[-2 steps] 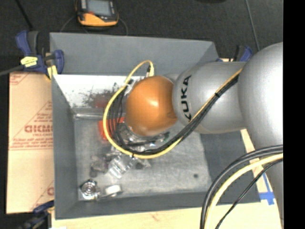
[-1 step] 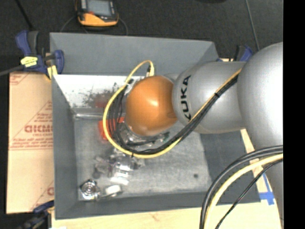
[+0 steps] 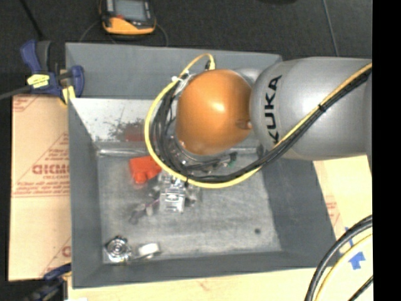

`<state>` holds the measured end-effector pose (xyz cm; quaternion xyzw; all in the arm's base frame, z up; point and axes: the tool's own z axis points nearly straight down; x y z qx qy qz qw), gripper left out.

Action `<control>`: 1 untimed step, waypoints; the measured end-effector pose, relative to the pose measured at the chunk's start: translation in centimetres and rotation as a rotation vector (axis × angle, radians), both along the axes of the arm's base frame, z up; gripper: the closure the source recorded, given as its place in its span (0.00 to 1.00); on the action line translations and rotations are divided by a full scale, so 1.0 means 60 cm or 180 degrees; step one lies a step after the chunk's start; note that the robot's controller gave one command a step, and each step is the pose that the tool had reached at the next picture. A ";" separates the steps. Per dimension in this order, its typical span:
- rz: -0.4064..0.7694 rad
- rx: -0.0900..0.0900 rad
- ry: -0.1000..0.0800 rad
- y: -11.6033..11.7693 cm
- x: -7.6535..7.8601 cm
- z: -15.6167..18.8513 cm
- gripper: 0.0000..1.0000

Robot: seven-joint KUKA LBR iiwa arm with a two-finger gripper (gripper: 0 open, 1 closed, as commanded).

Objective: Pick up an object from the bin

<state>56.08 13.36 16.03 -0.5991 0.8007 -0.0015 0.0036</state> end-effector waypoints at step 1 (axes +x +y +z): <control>-0.0017 -0.0003 0.0015 -0.001 0.001 0.041 1.00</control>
Offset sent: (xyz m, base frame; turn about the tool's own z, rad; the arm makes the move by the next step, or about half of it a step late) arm 0.0000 0.0000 0.0240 0.0000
